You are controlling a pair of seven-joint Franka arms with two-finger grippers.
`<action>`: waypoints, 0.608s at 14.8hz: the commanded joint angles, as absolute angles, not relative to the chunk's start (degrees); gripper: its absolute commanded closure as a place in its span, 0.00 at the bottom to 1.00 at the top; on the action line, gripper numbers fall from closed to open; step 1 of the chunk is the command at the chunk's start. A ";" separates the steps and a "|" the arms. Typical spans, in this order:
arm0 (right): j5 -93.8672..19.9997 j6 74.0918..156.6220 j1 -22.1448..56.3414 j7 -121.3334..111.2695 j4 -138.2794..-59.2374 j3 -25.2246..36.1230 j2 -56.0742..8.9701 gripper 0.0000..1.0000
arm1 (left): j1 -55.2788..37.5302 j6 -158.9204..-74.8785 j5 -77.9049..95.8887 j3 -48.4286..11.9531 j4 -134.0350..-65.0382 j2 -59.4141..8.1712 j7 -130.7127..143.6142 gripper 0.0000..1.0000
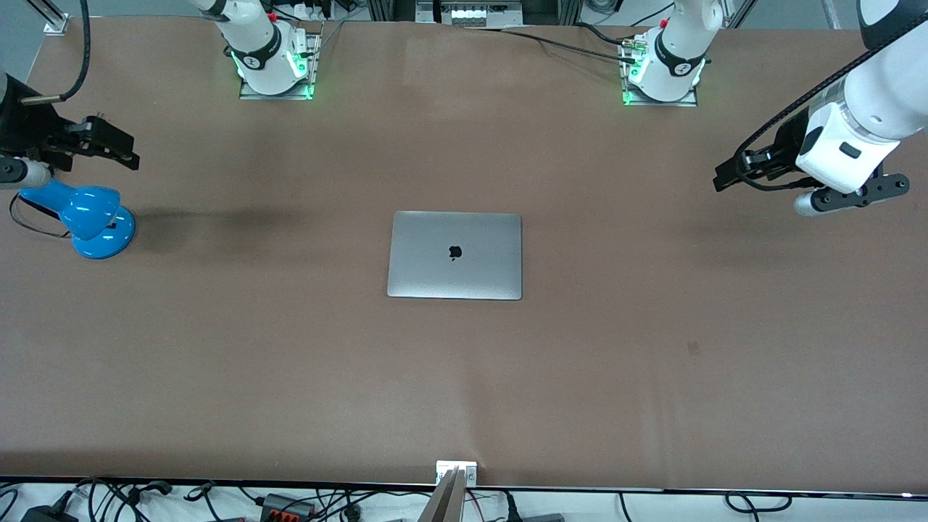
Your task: Close laptop with both arms from behind
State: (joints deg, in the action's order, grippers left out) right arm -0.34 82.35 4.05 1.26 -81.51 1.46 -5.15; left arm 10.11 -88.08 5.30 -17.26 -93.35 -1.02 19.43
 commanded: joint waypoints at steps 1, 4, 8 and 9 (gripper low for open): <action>0.27 90.67 -1.83 0.88 -92.95 -3.59 1.04 0.00 | 9.85 -88.68 3.60 -13.47 -98.78 3.33 12.15 0.00; 0.35 92.46 -2.81 0.53 -95.36 -3.69 1.84 0.00 | 9.14 -88.51 3.17 -12.39 -99.23 3.43 7.73 0.00; 0.35 91.59 -2.64 0.44 -94.92 -3.78 1.50 0.00 | 4.13 -88.94 -4.48 -11.34 -98.44 2.90 7.04 0.00; 0.35 91.23 -2.55 0.53 -94.83 -3.78 1.49 0.00 | 4.13 -89.03 -4.57 -11.16 -98.09 2.73 6.86 0.00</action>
